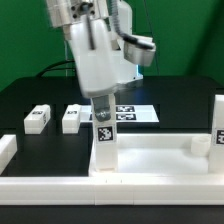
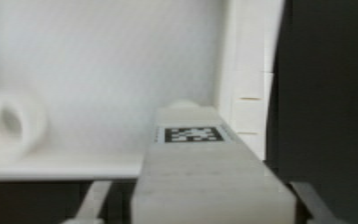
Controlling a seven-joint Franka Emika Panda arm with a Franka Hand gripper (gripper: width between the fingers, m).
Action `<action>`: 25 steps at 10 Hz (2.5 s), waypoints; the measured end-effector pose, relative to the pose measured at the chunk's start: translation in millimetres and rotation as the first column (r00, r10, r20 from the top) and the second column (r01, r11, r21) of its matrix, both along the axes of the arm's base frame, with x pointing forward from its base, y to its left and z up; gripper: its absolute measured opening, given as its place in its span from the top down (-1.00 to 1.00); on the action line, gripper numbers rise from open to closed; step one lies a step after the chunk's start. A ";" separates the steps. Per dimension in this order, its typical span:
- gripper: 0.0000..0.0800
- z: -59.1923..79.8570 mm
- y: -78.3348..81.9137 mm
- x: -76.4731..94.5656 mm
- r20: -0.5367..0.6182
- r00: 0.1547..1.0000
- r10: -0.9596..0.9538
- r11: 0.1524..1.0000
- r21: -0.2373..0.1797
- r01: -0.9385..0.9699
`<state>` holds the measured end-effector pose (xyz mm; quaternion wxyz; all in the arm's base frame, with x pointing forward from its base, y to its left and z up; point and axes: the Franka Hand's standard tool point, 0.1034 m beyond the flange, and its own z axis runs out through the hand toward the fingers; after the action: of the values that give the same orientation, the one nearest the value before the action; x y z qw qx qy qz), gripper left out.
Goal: Assemble desk
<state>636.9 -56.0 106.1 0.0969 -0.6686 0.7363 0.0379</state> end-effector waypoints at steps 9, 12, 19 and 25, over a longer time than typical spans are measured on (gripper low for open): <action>-0.62 -2.3 18.4 0.7 0.078 0.835 0.545 0.837 -0.110 -0.536; -0.62 -1.7 8.5 -0.8 0.065 0.546 0.835 0.548 -0.181 -0.817; 0.25 0.0 -1.4 1.0 0.040 0.592 0.805 0.588 -0.188 -0.786; 0.27 0.0 -2.5 0.9 0.001 0.999 -0.040 0.999 0.008 0.040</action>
Offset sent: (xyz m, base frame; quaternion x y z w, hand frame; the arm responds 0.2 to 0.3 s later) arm 0.0000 0.0000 0.0000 0.0000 0.0000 -0.0650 0.9979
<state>637.8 -58.5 106.0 0.1009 -0.6535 0.7492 0.0386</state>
